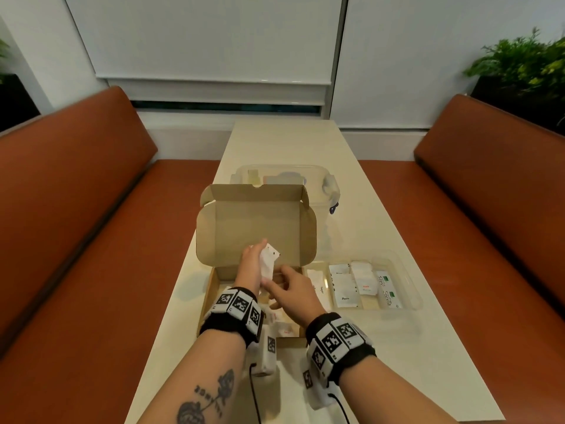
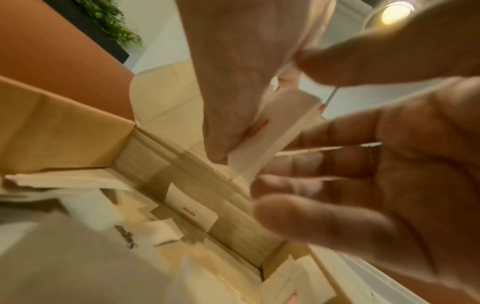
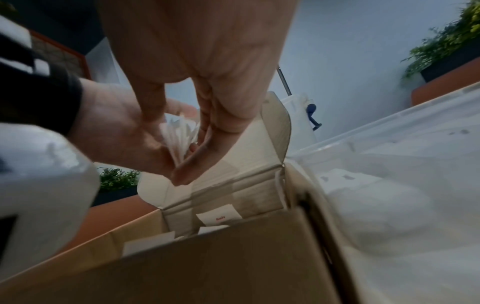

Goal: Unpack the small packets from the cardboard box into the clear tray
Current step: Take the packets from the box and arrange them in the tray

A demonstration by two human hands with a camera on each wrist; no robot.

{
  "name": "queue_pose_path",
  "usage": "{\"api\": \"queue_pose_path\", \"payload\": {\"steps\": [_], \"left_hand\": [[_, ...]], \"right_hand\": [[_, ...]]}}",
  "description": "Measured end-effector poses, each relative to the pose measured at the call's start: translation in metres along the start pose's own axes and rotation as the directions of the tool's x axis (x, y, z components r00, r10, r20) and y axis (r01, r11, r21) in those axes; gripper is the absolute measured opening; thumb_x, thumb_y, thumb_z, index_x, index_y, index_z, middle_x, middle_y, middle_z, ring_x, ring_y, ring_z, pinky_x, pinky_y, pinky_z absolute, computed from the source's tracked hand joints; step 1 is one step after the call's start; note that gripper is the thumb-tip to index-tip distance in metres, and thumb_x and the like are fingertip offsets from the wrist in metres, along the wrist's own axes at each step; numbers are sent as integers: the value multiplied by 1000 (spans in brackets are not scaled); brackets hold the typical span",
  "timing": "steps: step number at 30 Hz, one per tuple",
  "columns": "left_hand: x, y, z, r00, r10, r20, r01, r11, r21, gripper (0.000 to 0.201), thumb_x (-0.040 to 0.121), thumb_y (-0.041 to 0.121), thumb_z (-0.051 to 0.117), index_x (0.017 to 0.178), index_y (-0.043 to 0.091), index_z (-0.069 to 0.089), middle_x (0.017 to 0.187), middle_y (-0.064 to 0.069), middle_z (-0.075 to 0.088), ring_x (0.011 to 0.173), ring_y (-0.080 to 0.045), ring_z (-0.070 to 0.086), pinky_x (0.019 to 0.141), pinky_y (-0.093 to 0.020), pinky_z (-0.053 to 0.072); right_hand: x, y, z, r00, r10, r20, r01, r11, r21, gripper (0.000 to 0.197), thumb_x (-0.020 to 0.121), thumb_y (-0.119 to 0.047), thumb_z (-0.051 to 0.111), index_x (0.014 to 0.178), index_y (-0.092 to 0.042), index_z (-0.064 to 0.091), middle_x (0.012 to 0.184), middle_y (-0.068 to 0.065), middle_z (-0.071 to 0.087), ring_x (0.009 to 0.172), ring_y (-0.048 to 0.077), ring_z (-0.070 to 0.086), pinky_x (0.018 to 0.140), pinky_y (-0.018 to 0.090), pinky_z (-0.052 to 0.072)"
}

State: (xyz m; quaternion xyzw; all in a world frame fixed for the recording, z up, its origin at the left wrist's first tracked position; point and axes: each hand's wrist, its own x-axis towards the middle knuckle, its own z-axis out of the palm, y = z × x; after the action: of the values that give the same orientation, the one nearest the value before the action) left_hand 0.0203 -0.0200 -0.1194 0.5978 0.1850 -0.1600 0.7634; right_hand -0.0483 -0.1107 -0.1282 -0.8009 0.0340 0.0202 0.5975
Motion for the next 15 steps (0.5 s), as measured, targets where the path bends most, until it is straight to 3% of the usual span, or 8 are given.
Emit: {"api": "queue_pose_path", "payload": {"steps": [3, 5, 7, 10, 12, 15], "left_hand": [[-3, 0, 6, 1000, -13, 25, 15, 995, -94, 64, 91, 55, 49, 136, 10, 45, 130, -22, 54, 120, -38, 53, 104, -50, 41], [-6, -2, 8, 999, 33, 17, -32, 997, -67, 55, 96, 45, 44, 134, 6, 45, 128, -25, 54, 113, -37, 56, 96, -45, 46], [-10, -3, 8, 995, 99, 5, -99, 995, 19, 41, 99, 31, 42, 132, 6, 44, 122, -24, 54, 102, -34, 57, 83, -40, 49], [-14, -5, 5, 986, 156, 60, -162, 981, 103, 33, 99, 25, 44, 128, 8, 46, 112, -22, 56, 95, -33, 59, 80, -42, 48], [-16, -7, 0, 978, 191, 84, -201, 970, 138, 30, 96, 26, 51, 121, 8, 51, 107, -19, 61, 92, -31, 62, 77, -40, 51], [-16, -7, -6, 970, 236, 62, -242, 964, 112, 24, 88, 26, 66, 103, 8, 59, 95, -17, 67, 81, -28, 66, 71, -38, 54]], "right_hand": [[2, -1, 2, 1000, 14, -28, -14, 1000, 12, 20, 85, -25, 65, 102, -23, 55, 88, -1, 62, 73, 13, 64, 55, 20, 56], [4, -2, 0, 998, 37, -47, -36, 999, 31, 26, 87, -19, 62, 113, -16, 56, 87, 3, 61, 68, 15, 63, 58, 25, 58], [6, -2, -3, 998, 48, -45, -46, 998, 44, 33, 91, -15, 57, 123, -17, 54, 91, 3, 62, 64, 16, 65, 61, 28, 59], [8, -2, -9, 998, 27, -55, -28, 1000, -2, 29, 92, -12, 54, 121, -19, 56, 95, 5, 66, 68, 22, 69, 67, 34, 60], [8, -2, -14, 998, 33, -58, -35, 999, -18, 26, 92, -12, 55, 118, -17, 58, 89, 1, 67, 66, 18, 69, 67, 29, 59], [8, -5, -19, 999, 44, -32, -42, 998, 54, 19, 91, -9, 55, 109, -14, 60, 82, -1, 67, 49, 9, 65, 54, 20, 55]]}}
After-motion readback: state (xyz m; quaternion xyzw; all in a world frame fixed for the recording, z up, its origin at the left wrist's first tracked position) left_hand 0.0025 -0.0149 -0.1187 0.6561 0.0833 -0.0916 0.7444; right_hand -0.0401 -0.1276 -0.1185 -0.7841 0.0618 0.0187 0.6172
